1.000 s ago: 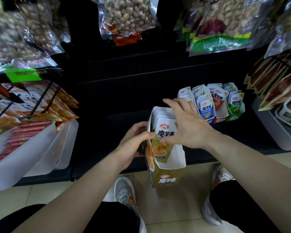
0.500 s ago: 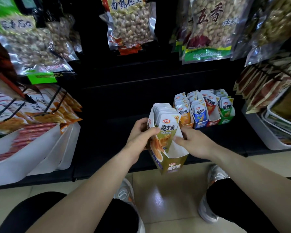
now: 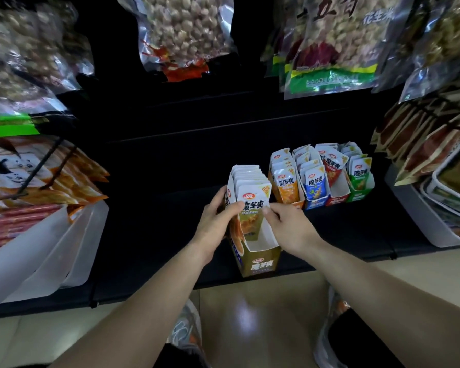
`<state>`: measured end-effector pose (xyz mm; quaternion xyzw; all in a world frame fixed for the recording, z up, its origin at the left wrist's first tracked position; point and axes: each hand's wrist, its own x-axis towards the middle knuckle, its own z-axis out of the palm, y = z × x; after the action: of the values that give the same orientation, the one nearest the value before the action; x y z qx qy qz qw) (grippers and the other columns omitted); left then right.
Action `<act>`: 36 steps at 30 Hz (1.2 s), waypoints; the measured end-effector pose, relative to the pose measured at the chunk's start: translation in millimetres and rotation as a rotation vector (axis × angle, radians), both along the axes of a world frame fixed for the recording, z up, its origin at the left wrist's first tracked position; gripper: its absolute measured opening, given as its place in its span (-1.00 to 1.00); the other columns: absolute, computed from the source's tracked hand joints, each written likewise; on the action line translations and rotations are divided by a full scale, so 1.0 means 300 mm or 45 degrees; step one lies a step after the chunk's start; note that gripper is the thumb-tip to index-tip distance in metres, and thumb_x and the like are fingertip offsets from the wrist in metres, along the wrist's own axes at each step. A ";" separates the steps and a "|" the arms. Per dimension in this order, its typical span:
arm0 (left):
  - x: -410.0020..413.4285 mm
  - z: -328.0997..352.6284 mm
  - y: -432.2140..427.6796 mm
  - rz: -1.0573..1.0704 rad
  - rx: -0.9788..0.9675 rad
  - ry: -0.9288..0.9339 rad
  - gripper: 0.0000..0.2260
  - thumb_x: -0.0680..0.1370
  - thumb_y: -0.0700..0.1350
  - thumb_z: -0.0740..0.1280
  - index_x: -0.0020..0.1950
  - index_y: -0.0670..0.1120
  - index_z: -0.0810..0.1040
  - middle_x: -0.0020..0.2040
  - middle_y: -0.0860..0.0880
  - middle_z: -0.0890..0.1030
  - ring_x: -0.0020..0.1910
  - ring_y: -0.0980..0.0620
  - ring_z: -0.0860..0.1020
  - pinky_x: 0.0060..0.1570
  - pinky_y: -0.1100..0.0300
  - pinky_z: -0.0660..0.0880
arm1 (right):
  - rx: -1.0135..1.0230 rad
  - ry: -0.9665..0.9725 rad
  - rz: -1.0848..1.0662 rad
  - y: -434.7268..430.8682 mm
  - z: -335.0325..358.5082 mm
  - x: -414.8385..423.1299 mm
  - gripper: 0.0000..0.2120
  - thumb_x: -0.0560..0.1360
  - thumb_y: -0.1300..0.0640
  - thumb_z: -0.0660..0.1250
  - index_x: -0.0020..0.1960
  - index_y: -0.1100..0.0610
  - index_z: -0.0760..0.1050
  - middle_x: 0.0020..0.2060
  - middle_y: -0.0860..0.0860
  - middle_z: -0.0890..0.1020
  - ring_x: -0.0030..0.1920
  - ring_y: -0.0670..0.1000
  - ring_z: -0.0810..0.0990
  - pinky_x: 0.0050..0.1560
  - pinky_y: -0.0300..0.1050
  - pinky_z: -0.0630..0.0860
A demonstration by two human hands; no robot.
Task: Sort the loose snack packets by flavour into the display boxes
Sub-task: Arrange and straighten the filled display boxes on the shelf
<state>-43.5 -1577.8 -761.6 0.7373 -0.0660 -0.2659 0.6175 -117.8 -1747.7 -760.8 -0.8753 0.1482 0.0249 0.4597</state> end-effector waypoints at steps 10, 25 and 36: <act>0.291 -0.336 -0.169 -0.010 0.119 0.162 -0.63 0.60 0.01 0.30 0.30 0.44 0.45 0.01 0.33 0.66 0.14 0.20 0.56 0.08 -0.04 0.55 | -0.134 0.134 -0.153 -0.121 -0.346 0.266 -0.62 0.69 -0.07 0.05 -0.26 0.05 0.35 -0.32 0.05 0.54 -0.25 0.09 0.54 -0.22 0.01 0.45; 0.587 -0.508 -0.198 0.114 0.260 -0.031 -0.65 0.68 0.03 0.19 0.47 0.25 0.38 0.16 0.17 0.66 0.09 0.16 0.65 0.18 0.04 0.56 | -0.126 0.044 -0.227 -0.079 -0.539 0.585 -0.68 0.69 -0.09 0.05 0.11 0.04 0.52 -0.18 -0.02 0.62 -0.17 0.05 0.60 -0.12 0.04 0.57; 0.583 -0.484 -0.154 0.101 0.375 -0.066 -0.61 0.59 0.08 0.31 0.41 0.29 0.41 0.18 0.16 0.64 0.12 0.07 0.64 0.18 -0.07 0.58 | 0.162 0.163 -0.089 -0.067 -0.498 0.583 -0.55 0.69 -0.12 0.05 0.54 -0.04 0.26 0.35 0.01 0.51 0.34 0.06 0.48 0.26 -0.05 0.44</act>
<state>131.3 -1623.8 -906.8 0.8287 -0.0130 -0.2288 0.5106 57.1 -1767.7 -910.1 -0.8353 0.2059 0.0742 0.5044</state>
